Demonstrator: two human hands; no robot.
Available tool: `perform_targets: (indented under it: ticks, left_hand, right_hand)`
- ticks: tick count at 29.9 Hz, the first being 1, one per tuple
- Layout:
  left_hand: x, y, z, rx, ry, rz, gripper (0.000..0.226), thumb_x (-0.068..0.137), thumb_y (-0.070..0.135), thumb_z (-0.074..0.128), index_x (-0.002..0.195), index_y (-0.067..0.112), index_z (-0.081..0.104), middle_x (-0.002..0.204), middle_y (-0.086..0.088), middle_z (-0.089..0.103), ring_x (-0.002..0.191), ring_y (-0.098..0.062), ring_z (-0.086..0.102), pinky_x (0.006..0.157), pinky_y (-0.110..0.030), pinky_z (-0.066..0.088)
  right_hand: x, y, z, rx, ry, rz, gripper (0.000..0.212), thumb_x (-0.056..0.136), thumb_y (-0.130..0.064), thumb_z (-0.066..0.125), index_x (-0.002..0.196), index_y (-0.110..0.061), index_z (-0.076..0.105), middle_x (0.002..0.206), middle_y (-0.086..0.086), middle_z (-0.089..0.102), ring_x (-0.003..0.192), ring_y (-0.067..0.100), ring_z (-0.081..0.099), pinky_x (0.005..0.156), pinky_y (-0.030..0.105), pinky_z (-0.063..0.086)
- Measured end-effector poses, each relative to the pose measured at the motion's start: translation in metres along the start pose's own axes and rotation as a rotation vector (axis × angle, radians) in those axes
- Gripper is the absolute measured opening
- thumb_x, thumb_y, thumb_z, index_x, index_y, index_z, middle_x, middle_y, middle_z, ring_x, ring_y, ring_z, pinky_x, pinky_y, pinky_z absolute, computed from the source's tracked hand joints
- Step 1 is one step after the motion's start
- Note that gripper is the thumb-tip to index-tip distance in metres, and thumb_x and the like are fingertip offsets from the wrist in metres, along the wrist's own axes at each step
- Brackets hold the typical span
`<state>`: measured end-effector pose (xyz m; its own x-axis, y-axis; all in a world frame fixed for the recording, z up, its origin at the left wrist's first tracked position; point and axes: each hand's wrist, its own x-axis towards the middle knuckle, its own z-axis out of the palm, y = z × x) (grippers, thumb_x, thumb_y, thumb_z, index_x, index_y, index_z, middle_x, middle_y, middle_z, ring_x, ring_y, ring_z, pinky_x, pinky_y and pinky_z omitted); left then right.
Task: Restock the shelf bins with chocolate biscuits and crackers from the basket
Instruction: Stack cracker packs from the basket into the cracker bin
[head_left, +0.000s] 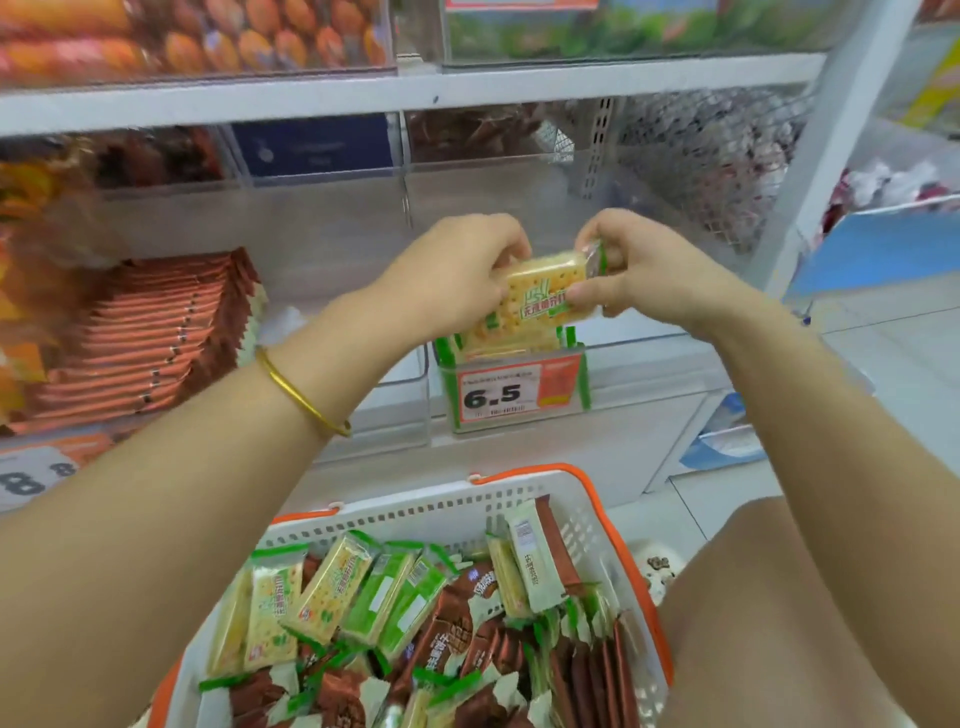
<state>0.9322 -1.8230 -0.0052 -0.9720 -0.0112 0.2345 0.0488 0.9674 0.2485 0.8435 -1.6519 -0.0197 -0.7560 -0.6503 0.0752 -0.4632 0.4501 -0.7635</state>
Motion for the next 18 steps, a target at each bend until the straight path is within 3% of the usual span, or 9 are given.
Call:
perform_targets:
  ticks: [4, 8, 10, 14, 18]
  left_hand:
    - [0.014, -0.006, 0.014, 0.133, -0.235, 0.029, 0.030, 0.084, 0.013, 0.063, 0.114, 0.019, 0.062, 0.101, 0.005, 0.060, 0.101, -0.019, 0.057, 0.086, -0.035, 0.049]
    - [0.021, -0.003, 0.018, 0.150, -0.450, 0.052, 0.027, 0.081, 0.017, 0.070, 0.107, 0.020, 0.064, 0.088, 0.010, 0.055, 0.086, -0.013, 0.054, 0.077, -0.027, 0.048]
    - [0.023, -0.001, 0.021, 0.132, -0.507, 0.069, 0.025, 0.082, 0.014, 0.067, 0.107, 0.018, 0.066, 0.087, 0.009, 0.057, 0.082, -0.011, 0.054, 0.074, -0.023, 0.046]
    - [0.028, -0.002, 0.026, 0.119, -0.558, 0.059, 0.019, 0.082, 0.013, 0.067, 0.101, 0.018, 0.066, 0.079, 0.012, 0.052, 0.081, -0.012, 0.053, 0.072, -0.023, 0.042]
    - [0.032, -0.004, 0.030, 0.144, -0.663, -0.011, 0.007, 0.084, 0.019, 0.068, 0.084, 0.020, 0.061, 0.084, 0.005, 0.060, 0.082, -0.018, 0.062, 0.071, -0.028, 0.050]
  right_hand:
    - [0.017, 0.012, 0.001, -0.118, -0.272, 0.139, 0.015, 0.085, -0.022, 0.069, 0.090, -0.014, 0.057, 0.079, 0.003, 0.063, 0.071, 0.012, 0.062, 0.071, 0.035, 0.055]
    - [0.024, 0.017, -0.002, -0.182, -0.404, 0.218, 0.022, 0.087, -0.032, 0.066, 0.090, -0.010, 0.065, 0.086, 0.001, 0.064, 0.079, 0.014, 0.061, 0.069, 0.028, 0.053]
    - [0.027, 0.020, 0.001, -0.242, -0.469, 0.282, 0.027, 0.085, -0.035, 0.068, 0.092, -0.010, 0.060, 0.088, 0.002, 0.065, 0.078, 0.015, 0.067, 0.070, 0.028, 0.055]
    - [0.031, 0.017, 0.003, -0.223, -0.537, 0.474, 0.049, 0.083, -0.037, 0.070, 0.114, -0.003, 0.052, 0.105, 0.017, 0.066, 0.088, 0.027, 0.072, 0.087, 0.041, 0.056]
    - [0.033, 0.014, 0.004, -0.081, -0.617, 0.560, 0.042, 0.082, -0.029, 0.072, 0.109, -0.002, 0.053, 0.106, 0.019, 0.068, 0.092, 0.027, 0.071, 0.093, 0.038, 0.053]
